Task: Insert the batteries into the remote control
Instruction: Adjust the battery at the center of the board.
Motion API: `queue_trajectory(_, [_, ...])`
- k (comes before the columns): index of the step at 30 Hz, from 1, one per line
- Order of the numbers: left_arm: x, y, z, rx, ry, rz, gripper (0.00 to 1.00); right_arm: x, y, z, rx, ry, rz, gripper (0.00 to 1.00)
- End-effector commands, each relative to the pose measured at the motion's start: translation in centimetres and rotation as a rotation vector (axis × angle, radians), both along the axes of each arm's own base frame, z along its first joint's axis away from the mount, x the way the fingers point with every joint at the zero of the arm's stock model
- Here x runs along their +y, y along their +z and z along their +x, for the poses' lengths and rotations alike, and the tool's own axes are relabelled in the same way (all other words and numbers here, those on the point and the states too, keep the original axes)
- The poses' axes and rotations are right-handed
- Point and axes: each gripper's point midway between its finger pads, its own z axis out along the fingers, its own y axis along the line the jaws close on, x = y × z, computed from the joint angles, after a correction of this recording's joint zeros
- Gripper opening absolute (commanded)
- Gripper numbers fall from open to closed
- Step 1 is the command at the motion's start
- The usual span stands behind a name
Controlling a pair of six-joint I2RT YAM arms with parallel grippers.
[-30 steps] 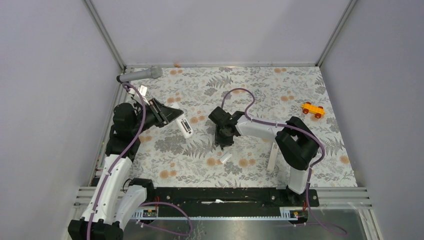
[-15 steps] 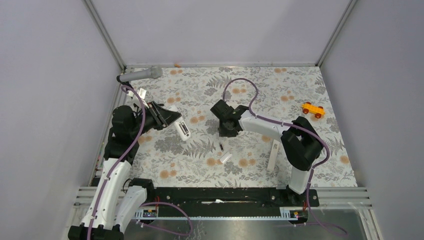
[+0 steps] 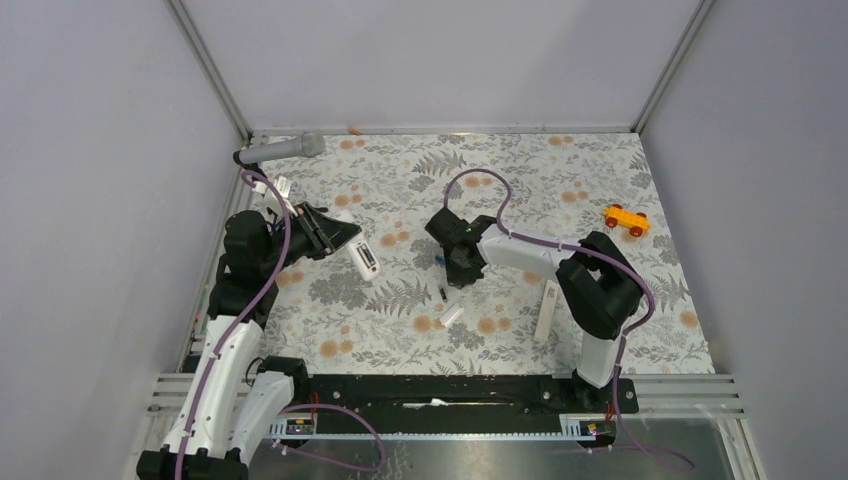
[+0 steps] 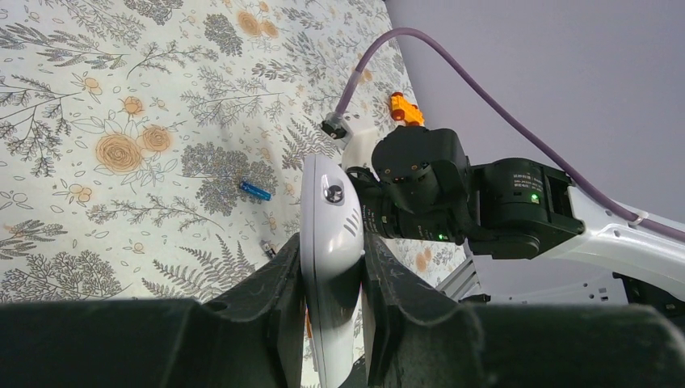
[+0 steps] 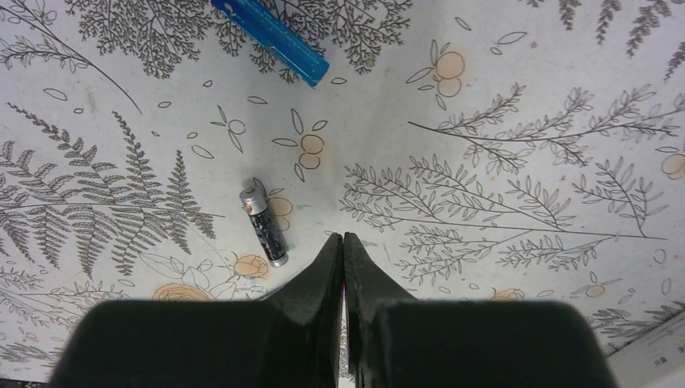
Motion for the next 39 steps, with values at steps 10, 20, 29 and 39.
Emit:
queue_trajectory(10, [0.7, 1.3, 0.7, -0.069, 0.038, 0.020, 0.00, 3.6, -1.3, -1.9, 0.135, 0.058, 0.084, 0.04])
queue_trajectory(20, [2.2, 0.8, 1.5, -0.049, 0.131, 0.055, 0.00, 7.9, 0.5, -2.9, 0.229, 0.018, 0.273, 0.04])
queue_trajectory(29, [4.0, 0.5, 1.8, -0.032, 0.233, 0.101, 0.00, 9.1, 3.5, 0.0, 0.040, 0.152, 0.252, 0.39])
queue_trajectory(39, [10.6, -0.4, 1.4, 0.054, 0.586, 0.273, 0.00, 10.3, -0.4, -2.0, 0.171, 0.244, 0.131, 0.50])
